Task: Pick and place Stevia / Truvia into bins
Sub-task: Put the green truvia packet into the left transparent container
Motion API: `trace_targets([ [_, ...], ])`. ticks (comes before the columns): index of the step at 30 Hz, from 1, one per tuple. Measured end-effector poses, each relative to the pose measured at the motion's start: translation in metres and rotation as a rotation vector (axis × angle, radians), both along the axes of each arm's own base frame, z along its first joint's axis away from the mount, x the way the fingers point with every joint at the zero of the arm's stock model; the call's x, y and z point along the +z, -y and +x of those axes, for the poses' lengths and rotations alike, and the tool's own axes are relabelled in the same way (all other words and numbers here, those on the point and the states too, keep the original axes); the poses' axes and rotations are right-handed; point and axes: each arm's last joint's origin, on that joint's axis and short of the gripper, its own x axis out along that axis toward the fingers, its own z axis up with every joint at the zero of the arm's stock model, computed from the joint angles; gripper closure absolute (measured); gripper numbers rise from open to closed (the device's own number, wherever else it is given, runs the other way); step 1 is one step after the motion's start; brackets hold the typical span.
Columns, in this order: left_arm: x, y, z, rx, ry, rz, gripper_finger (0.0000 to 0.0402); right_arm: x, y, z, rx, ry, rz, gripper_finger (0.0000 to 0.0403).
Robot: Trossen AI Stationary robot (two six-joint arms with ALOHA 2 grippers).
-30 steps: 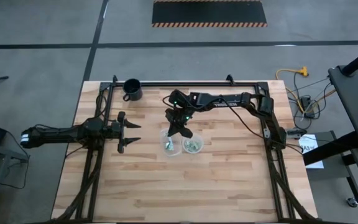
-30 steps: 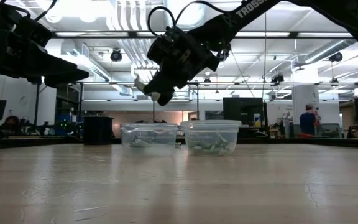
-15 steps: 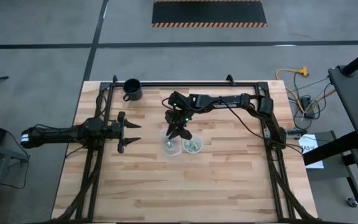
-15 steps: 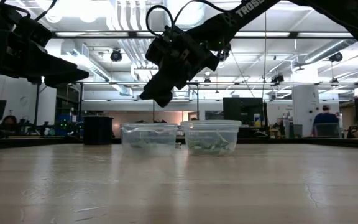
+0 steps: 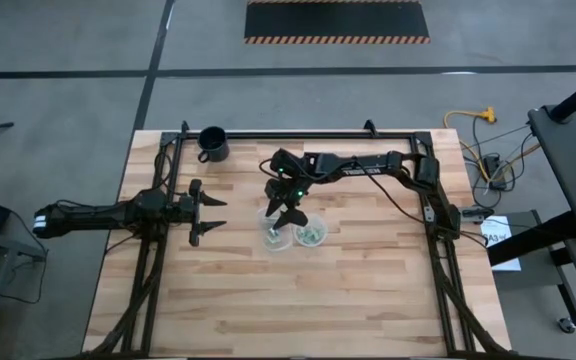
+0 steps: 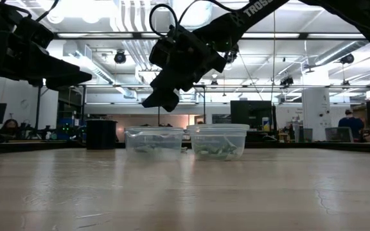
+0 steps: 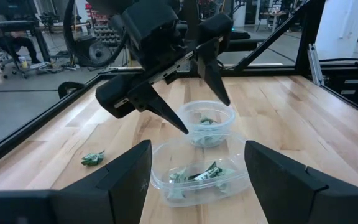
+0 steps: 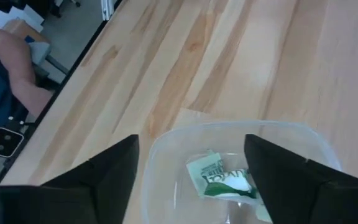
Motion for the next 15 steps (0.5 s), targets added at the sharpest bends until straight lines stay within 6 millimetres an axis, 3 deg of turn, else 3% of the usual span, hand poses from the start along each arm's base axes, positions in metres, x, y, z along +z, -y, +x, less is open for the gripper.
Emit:
trace_targets([
  [8,0.0,0.0,0.0,0.0,0.0,0.0,0.0162,0.0,-0.0009,0.0002,0.028,0.028,-0.027,0.0085],
  [15,0.0,0.0,0.0,0.0,0.0,0.0,0.0162,-0.0023,-0.0034,0.001,-0.103,-0.122,0.121,0.0081],
])
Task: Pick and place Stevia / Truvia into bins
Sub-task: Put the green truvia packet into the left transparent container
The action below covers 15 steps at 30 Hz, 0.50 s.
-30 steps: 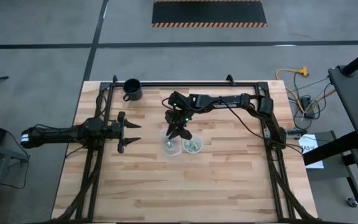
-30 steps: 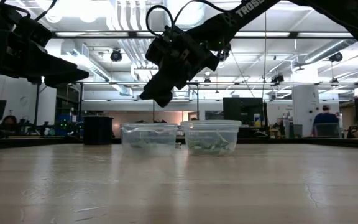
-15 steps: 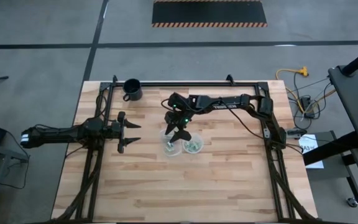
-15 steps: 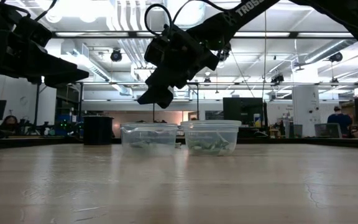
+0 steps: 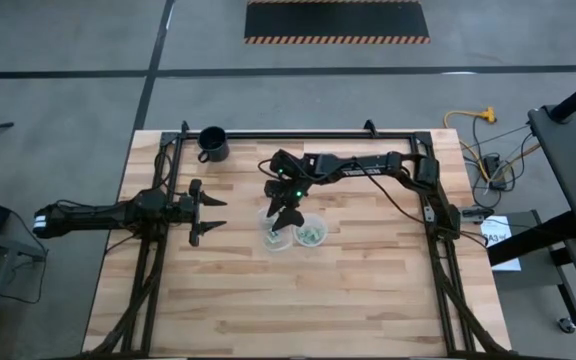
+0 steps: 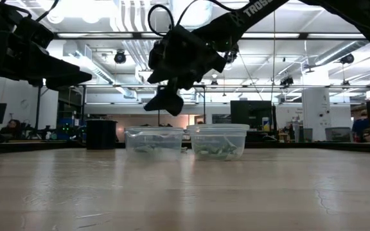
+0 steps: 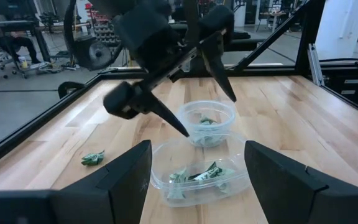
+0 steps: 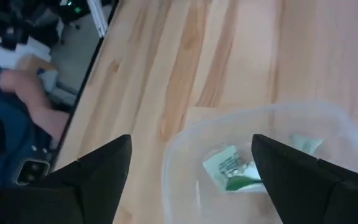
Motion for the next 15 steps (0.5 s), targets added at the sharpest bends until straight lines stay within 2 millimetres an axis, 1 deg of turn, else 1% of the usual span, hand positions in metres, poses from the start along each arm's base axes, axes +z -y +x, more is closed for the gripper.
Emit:
trace_targets([
  [3,0.0,0.0,0.0,0.0,0.0,0.0,0.0162,-0.009,-0.011,0.0,-0.006,-0.047,0.024,0.0084],
  [7,0.0,0.0,0.0,0.001,0.0,0.0,0.0162,-0.027,-0.037,-0.001,-0.011,0.007,-0.093,0.0084],
  [11,0.0,0.0,0.0,0.0,0.0,0.0,0.0162,-0.036,-0.052,-0.011,-0.007,0.066,-0.117,0.008],
  [15,0.0,0.0,0.0,0.0,0.0,0.0,0.0162,-0.038,-0.064,-0.031,-0.022,0.148,-0.116,0.0082],
])
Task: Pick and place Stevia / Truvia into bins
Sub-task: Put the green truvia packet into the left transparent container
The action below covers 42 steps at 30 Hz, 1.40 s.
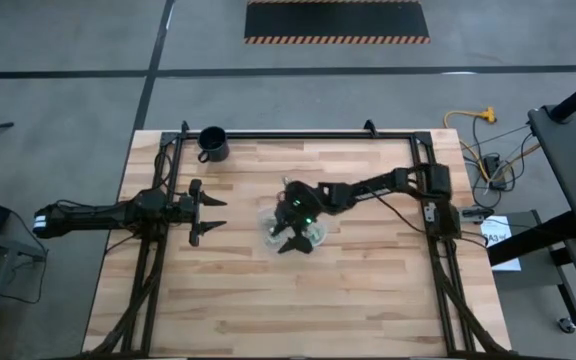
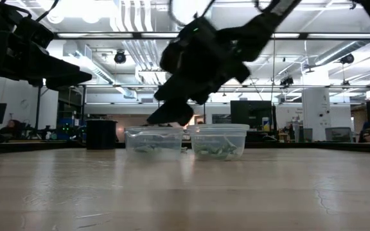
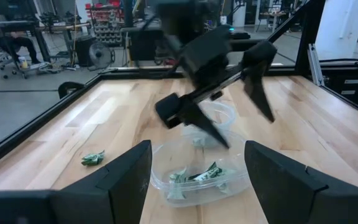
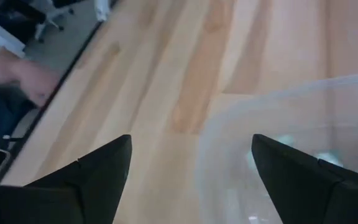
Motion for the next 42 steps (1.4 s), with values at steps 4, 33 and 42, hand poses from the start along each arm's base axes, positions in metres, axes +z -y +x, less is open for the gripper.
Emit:
trace_targets([
  [4,0.0,0.0,0.0,0.0,0.0,0.0,0.0162,0.008,-0.009,-0.031,-0.08,0.061,-0.028,0.0085],
  [33,0.004,0.0,0.0,0.0,0.037,0.003,0.0162,0.026,-0.03,-0.236,-0.192,0.713,-0.288,0.0078],
  [42,0.003,0.0,0.0,0.0,0.035,0.003,0.0162,0.022,-0.027,-0.262,-0.243,0.782,-0.312,0.0078],
])
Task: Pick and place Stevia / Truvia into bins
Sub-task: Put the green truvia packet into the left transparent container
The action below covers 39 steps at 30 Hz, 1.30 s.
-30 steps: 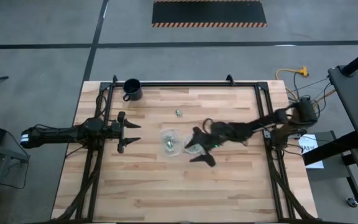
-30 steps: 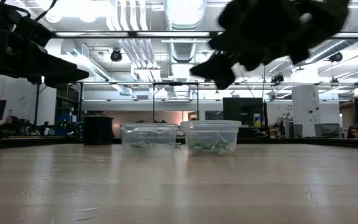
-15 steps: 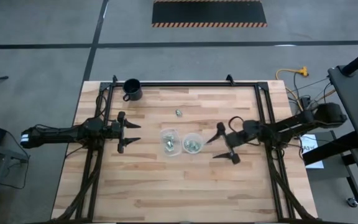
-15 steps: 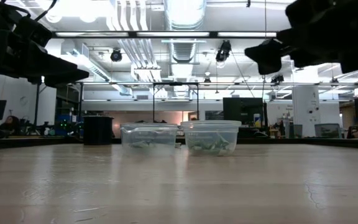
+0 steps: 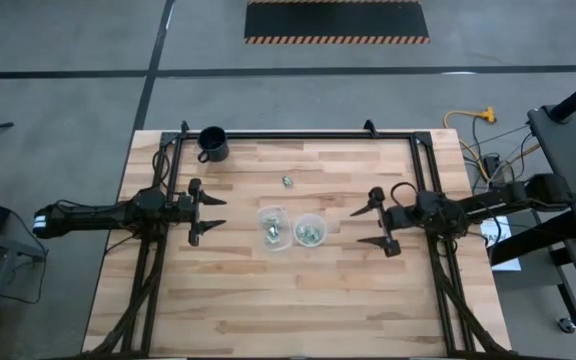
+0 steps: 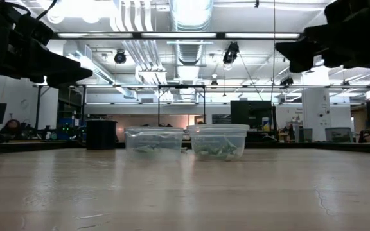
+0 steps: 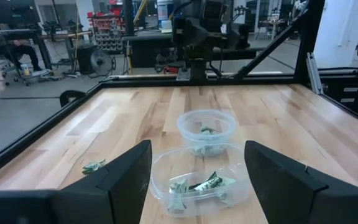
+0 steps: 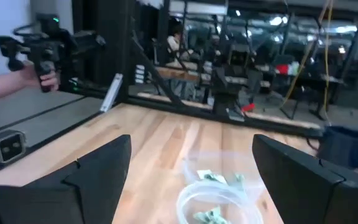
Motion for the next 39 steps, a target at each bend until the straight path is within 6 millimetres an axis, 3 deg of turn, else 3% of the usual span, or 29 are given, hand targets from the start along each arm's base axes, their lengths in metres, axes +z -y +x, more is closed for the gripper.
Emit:
trace_targets([
  [16,0.002,0.0,0.0,-0.002,0.019,-0.002,0.0162,0.004,0.0,-0.021,-0.003,0.034,-0.006,0.0078],
  [27,0.002,0.0,0.0,0.004,0.022,-0.063,0.0162,0.001,0.004,-0.037,-0.132,-0.037,0.003,0.0078],
  [39,0.002,0.0,0.0,0.03,0.036,-0.296,0.0162,-0.007,0.005,-0.055,-0.143,-0.098,0.001,0.0078],
])
